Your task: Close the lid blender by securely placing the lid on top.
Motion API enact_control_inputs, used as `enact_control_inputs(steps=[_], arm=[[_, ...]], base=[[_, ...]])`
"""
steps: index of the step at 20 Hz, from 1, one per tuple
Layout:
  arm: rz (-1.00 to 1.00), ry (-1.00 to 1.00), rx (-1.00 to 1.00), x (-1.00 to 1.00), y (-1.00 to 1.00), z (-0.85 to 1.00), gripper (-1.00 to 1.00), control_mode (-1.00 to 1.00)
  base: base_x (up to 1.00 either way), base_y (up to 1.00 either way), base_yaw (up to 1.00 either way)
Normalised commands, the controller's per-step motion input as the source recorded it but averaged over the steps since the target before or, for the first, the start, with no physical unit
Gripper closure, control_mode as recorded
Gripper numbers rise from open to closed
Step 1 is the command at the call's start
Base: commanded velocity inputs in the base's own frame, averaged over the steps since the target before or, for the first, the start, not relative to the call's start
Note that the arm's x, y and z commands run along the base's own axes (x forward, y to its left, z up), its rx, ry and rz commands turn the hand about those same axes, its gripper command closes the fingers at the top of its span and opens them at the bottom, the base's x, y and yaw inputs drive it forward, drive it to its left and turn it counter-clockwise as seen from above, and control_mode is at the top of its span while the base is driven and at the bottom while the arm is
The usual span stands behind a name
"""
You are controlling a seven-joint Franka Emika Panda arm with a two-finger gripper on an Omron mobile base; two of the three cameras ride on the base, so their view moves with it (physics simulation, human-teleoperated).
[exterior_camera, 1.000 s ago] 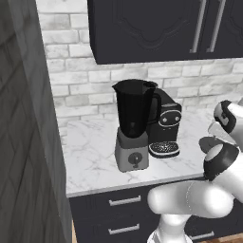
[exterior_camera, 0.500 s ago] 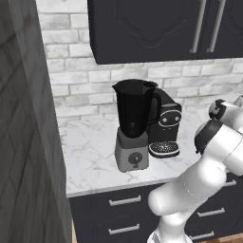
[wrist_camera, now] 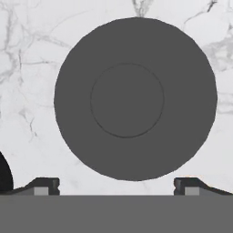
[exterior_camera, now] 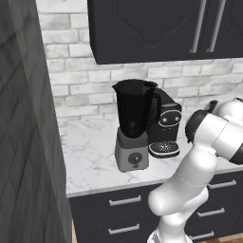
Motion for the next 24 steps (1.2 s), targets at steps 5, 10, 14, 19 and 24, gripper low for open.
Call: enact_control_inputs(steps=[5, 10, 14, 19, 24], arm=[[0.0, 0.0, 0.0, 0.24, -0.08, -0.15, -1.0, -1.0], [-0.01, 0.0, 0.0, 0.15, -0.13, -0.15, -1.0, -1.0], [0.0, 0.0, 0.0, 0.14, -0.09, -0.32, -1.0, -1.0], [0.0, 0.0, 0.0, 0.14, -0.11, -0.19, -1.0, -1.0], [0.0, 0.0, 0.0, 0.34, 0.0, -0.13, -1.0, -1.0]], base=[[0.0, 0.0, 0.0], [0.0, 0.0, 0.0], [0.0, 0.0, 0.0], [0.0, 0.0, 0.0], [0.0, 0.0, 0.0]])
